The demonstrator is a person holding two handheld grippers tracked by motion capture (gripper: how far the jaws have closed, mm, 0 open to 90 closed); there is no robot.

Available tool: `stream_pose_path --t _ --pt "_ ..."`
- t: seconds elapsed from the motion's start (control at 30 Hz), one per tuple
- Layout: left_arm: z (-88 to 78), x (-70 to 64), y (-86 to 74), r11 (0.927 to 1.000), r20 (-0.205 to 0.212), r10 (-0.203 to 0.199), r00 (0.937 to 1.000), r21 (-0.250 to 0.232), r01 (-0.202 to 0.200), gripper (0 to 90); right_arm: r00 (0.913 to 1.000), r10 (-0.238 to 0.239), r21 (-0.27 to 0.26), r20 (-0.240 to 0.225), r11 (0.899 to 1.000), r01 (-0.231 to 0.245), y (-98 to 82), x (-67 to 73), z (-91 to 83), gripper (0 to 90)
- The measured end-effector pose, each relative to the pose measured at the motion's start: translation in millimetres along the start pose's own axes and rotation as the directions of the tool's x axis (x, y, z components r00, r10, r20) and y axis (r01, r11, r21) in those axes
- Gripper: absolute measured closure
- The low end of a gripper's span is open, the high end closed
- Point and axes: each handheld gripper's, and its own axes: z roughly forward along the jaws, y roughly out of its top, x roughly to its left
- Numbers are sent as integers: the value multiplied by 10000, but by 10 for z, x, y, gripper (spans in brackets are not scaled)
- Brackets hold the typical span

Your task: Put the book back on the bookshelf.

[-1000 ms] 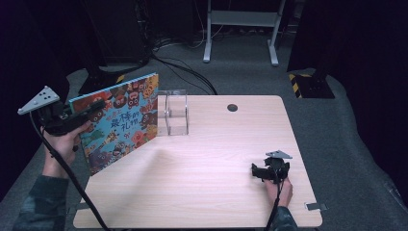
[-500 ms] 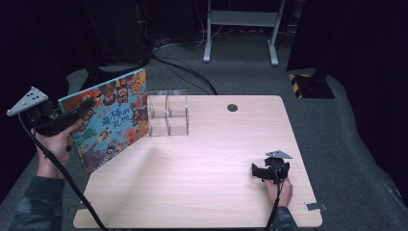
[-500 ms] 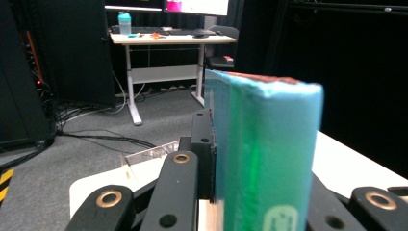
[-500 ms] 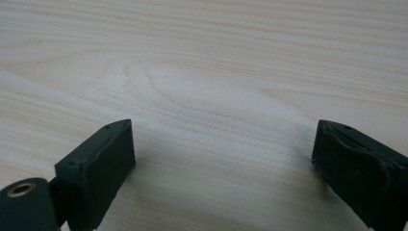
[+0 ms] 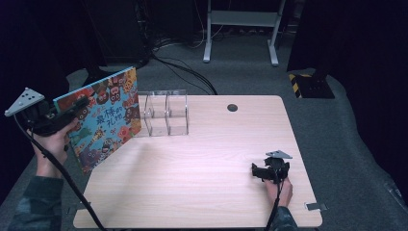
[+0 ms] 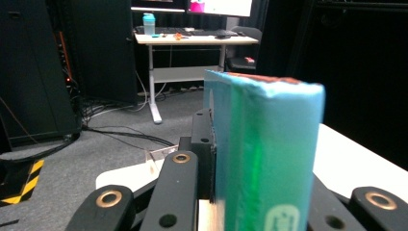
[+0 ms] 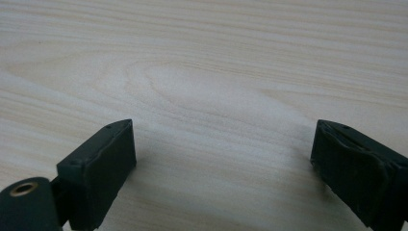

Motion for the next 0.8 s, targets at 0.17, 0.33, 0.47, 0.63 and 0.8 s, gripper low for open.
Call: stream_pose_path --t 0.17,0.33,0.47,0.63,0.8 --pt "111 19 -41 9999 -134 -108 9999 7 108 805 10000 73 24 46 10000 -74 0 4 -3 86" --pt "240 7 -106 10000 -432 -2 9991 -18 1 805 9999 107 10 54 9999 -107 0 1 -4 91" --pt "323 34 -159 10000 -560 -32 9984 -93 27 805 10000 38 -24 39 10000 -38 2 0 1 92" --pt "389 74 -209 9996 -713 -108 9974 -273 89 805 10000 79 -13 25 10000 -79 5 5 2 94" --pt "479 92 -260 9991 -918 -97 9957 -418 58 804 10000 81 -11 33 10000 -81 4 6 1 95"
